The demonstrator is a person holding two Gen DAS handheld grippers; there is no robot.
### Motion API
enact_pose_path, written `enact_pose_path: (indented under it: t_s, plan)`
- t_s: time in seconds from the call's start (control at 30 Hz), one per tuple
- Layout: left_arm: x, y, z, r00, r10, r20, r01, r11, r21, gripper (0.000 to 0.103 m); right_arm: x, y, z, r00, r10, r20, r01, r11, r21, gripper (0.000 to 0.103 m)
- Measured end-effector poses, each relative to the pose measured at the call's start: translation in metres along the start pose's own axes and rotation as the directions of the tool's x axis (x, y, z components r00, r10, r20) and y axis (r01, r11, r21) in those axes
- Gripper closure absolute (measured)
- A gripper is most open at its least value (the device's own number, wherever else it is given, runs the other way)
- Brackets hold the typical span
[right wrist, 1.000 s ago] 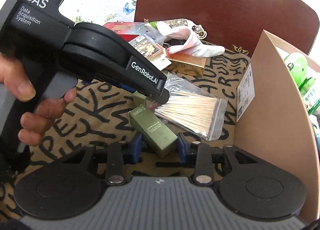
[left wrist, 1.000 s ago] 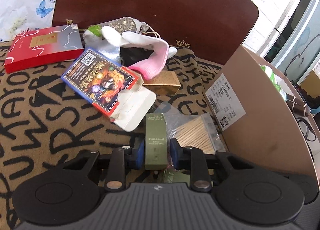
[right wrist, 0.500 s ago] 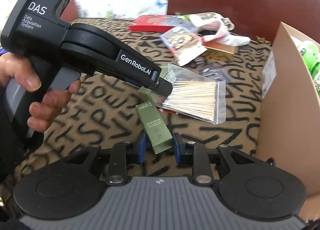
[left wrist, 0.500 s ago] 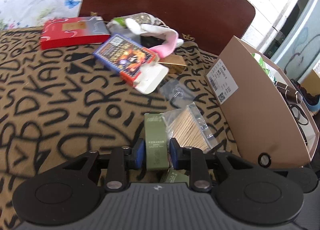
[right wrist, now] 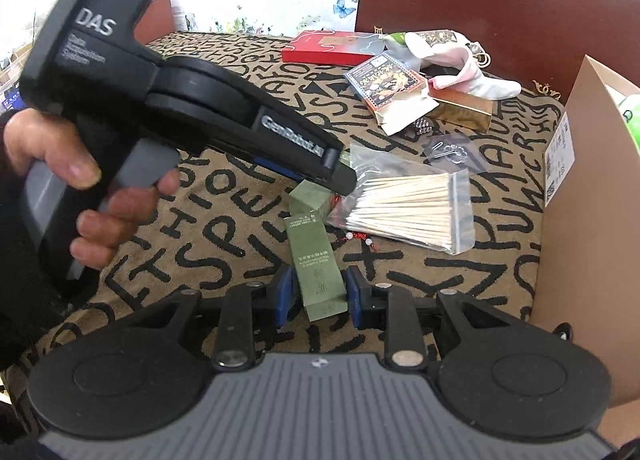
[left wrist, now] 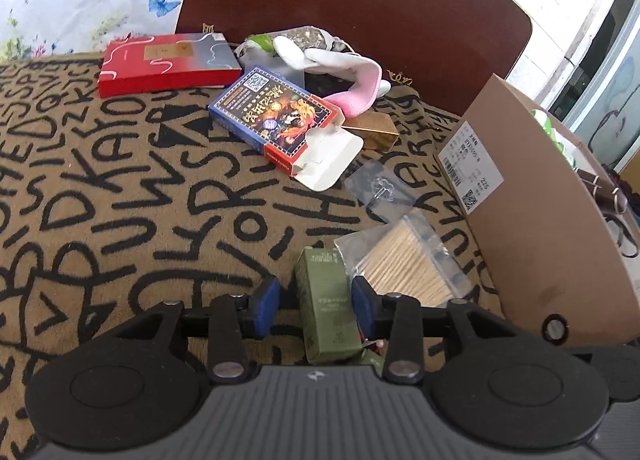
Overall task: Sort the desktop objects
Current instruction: 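Lift the olive green box with the left tool toward the cardboard box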
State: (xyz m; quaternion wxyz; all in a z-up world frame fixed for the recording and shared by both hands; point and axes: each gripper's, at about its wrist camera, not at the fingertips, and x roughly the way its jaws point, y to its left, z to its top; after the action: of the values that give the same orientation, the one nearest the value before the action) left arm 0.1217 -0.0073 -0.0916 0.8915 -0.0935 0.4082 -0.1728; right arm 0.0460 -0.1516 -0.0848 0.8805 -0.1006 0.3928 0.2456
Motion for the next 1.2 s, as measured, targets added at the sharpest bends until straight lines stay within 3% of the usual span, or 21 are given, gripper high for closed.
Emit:
enact_pose_path:
  t_s: [0.13,0.23,0.33,0.5,1.07,1.2]
  plan:
    - [0.006,-0.005,0.003,1.0,0.019,0.007,-0.019,0.999,0.044,0.062,0.004,0.0,0.001,1.0,0.0,-0.005,0.0,1.0,0.003,0.075]
    - [0.004,-0.006,0.002,1.0,0.017,0.002,-0.017,0.998,0.068,0.076,0.003,0.001,0.0,1.0,0.005,-0.007,-0.005,1.0,0.005,0.075]
    - [-0.002,-0.003,-0.002,1.0,0.012,-0.014,-0.011,0.997,0.073,0.08,0.001,0.003,-0.001,0.999,0.024,-0.021,-0.025,1.0,-0.007,0.075]
    - [-0.017,0.0,-0.012,0.999,0.035,-0.034,-0.03,0.991,0.127,0.08,-0.004,0.011,-0.002,0.998,0.058,-0.028,-0.059,0.997,-0.041,0.075]
    - [-0.019,0.001,-0.018,0.998,0.055,-0.04,-0.05,0.992,0.116,0.078,0.011,0.015,0.003,1.0,0.009,-0.029,-0.009,1.0,0.005,0.075]
    - [-0.024,-0.003,-0.022,0.997,0.062,-0.05,-0.054,0.989,0.137,0.08,0.007,0.014,0.002,1.0,0.001,-0.022,-0.001,1.0,0.017,0.081]
